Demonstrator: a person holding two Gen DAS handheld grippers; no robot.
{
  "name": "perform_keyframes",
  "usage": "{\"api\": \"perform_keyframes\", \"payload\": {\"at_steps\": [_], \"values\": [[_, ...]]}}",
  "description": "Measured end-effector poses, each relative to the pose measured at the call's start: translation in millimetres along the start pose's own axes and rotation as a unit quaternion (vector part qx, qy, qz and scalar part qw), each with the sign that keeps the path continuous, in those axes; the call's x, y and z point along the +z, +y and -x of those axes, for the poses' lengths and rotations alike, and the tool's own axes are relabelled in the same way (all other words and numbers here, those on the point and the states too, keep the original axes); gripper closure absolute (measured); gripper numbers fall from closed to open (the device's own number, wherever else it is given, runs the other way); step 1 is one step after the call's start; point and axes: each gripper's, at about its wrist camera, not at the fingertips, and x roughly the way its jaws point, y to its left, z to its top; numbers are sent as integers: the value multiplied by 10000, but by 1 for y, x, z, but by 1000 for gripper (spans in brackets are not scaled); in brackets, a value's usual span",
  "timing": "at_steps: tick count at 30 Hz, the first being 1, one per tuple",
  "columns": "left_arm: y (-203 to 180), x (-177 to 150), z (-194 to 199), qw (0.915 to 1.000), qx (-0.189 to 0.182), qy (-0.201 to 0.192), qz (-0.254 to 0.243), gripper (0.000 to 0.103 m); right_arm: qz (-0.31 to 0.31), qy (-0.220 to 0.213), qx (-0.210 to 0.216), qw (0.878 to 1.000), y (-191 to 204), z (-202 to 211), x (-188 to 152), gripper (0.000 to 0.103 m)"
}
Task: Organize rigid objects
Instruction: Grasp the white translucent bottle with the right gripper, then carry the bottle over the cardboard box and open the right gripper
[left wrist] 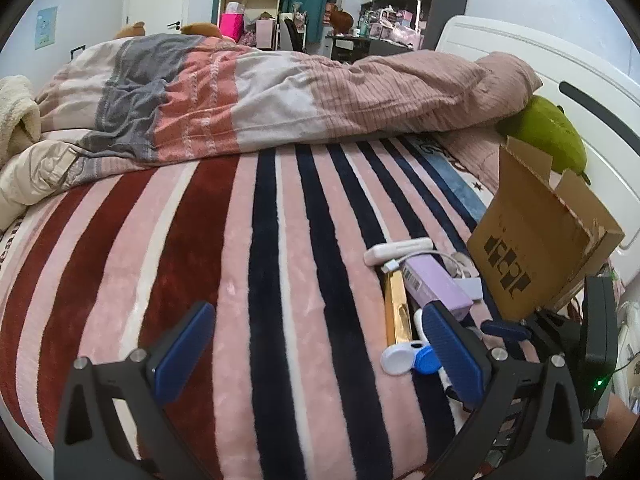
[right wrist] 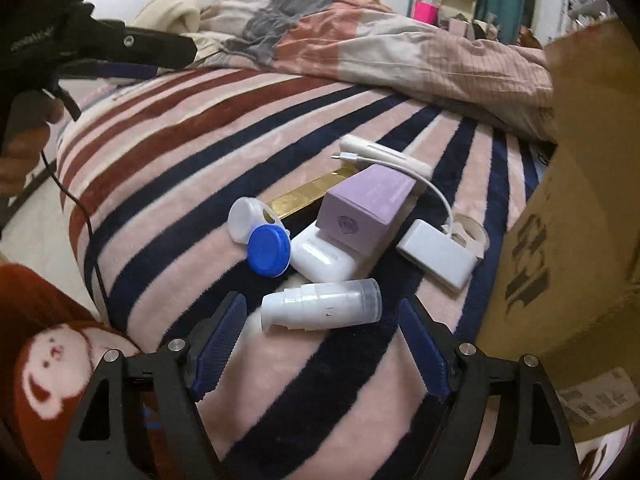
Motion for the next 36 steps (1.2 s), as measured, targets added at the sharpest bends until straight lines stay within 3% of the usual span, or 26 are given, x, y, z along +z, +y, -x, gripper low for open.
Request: {"api": "perform_keyframes", "payload": {"at_steps": [2,4,6,8,10,14,16,20,23,27,34,36], "values": [[-2,-2,-3,9999,-118,11,-26,1,95,101,40,9999,1,-5,1,30],[-5,-4,-6,9995,-316,67,-72,1,67,303,31,9995,0,-6,-1,44],[-11,-5,-3,9976,-660,90,-168,1,30,206,102,9997,-1,2,1,44],[-24,2,4,9916,-1240,162,-344,1,55,39,252,9997,1,17,6,44],[-39,14,13,9869,-1516,162,-525,4,181,-190,299,9992,6,32,17,44],[-76,44,30,9771,-1876,273,-966,32,355,-922,361,9944,9,82,43,44],[-88,55,37,9709,-2161,331,-982,40,369,-1366,263,9896,2,111,54,44],[-126,88,38,9525,-2755,539,-1182,75,421,-1852,-80,9818,-17,148,65,44],[-167,112,20,9418,-2974,737,-1387,81,295,-1965,-256,9797,-40,162,68,44],[-224,126,-10,9335,-2923,1043,-1796,81,-182,-1692,-461,9843,-92,166,60,44],[-278,126,-59,9198,-2843,1726,-2081,80,-804,-578,-502,9938,-165,142,47,44],[-279,127,-67,9247,-2681,1786,-2030,77,-887,-435,-443,9941,-171,139,41,44]]}}
